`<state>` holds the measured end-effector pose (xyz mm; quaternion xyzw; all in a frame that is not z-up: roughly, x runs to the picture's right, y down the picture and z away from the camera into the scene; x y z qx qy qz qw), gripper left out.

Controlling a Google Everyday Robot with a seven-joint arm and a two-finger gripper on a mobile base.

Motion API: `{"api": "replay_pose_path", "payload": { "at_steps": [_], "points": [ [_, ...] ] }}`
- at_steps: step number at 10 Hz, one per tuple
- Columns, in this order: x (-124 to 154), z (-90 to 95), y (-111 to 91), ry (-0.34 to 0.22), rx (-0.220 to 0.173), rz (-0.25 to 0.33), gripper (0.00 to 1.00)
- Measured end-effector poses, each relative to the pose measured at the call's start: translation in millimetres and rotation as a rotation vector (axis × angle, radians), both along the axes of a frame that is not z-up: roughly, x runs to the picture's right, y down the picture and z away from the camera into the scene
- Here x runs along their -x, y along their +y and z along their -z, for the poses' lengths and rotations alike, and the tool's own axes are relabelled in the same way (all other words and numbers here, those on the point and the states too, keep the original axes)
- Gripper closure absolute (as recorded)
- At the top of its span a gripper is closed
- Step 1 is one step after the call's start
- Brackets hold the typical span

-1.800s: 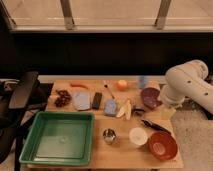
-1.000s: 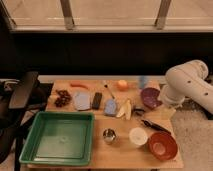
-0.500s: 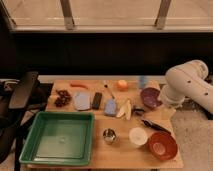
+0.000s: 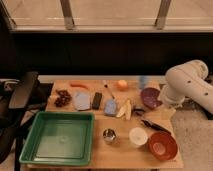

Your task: Place brush in metal cup

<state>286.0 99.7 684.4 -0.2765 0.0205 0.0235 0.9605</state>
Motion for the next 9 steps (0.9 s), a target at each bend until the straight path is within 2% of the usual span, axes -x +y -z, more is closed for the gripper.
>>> {"api": "replay_pose_path", "payload": {
  "at_steps": [2, 3, 4, 5, 7, 9],
  "points": [
    [0, -0.7, -2, 0.008, 0.002, -0.011, 0.35],
    [3, -5.4, -2, 0.031, 0.014, -0.019, 0.35],
    [10, -16.5, -1, 0.050, 0.023, -0.031, 0.35],
    [8, -28.3, 6, 0.091, 0.036, -0.067, 0.35],
    [14, -48.2, 15, 0.177, 0.037, -0.194, 0.35],
    [11, -57.6, 22, 0.262, 0.027, -0.330, 0.35]
  ]
}}
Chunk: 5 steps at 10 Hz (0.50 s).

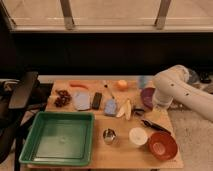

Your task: Place brush in metal cup

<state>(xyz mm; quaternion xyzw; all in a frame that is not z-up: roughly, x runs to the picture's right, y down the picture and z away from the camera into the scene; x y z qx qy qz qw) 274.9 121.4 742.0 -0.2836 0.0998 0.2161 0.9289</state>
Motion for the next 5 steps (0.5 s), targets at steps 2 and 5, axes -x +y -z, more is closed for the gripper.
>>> {"api": "replay_pose_path", "payload": {
  "at_steps": [2, 5],
  "points": [
    [0.9, -4.3, 8.4, 0.045, -0.028, -0.128, 0.35],
    [4.1, -4.7, 10.7, 0.048, -0.032, -0.159, 0.35]
  ]
}}
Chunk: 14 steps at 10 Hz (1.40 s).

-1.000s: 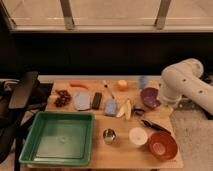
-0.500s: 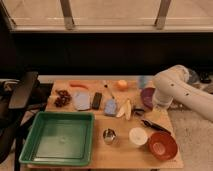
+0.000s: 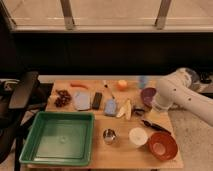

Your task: Place brush in metal cup

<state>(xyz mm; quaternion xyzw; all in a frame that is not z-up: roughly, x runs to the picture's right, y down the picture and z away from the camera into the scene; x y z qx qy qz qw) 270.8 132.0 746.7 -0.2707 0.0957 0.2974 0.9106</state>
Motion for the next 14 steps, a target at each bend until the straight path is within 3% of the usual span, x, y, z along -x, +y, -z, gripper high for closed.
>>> {"api": "replay_pose_path", "payload": {
  "at_steps": [3, 6, 9, 11, 14],
  "points": [
    [0, -2.3, 1, -0.006, 0.013, -0.004, 0.35],
    [-2, -24.2, 29, -0.053, 0.114, -0.065, 0.35],
    [-1, -37.3, 45, -0.086, 0.157, -0.116, 0.35],
    [-3, -38.1, 49, -0.113, 0.159, -0.144, 0.35],
    [-3, -43.8, 63, -0.171, 0.123, -0.152, 0.35]
  ]
}}
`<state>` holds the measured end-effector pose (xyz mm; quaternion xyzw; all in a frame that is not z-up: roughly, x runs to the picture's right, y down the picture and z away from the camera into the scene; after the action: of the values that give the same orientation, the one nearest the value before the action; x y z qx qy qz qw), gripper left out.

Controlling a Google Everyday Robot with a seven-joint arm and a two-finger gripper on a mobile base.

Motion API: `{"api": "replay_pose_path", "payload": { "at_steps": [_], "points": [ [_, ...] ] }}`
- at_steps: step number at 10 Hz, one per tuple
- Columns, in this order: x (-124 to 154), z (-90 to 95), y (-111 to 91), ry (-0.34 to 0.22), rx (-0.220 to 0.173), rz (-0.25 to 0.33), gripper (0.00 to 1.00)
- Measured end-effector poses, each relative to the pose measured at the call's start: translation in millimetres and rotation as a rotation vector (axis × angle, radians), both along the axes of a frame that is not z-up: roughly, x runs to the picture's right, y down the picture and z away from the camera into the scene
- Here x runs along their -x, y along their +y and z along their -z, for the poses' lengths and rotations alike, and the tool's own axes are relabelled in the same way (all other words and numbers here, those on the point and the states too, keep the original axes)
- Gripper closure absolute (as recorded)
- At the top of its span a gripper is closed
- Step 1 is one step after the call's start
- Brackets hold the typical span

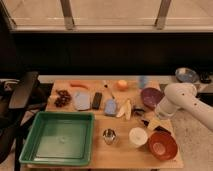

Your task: Place brush in metal cup

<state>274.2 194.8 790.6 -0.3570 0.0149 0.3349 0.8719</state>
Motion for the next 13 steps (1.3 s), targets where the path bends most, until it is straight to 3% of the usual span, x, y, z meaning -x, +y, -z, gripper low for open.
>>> {"api": "replay_pose_path", "payload": {
  "at_steps": [4, 11, 13],
  "points": [
    [11, -9.6, 11, -0.041, -0.059, 0.071, 0.35],
    [19, -48.6, 1, -0.058, -0.084, 0.086, 0.36],
    [14, -51.3, 4, -0.063, -0.070, 0.078, 0.49]
  ]
}}
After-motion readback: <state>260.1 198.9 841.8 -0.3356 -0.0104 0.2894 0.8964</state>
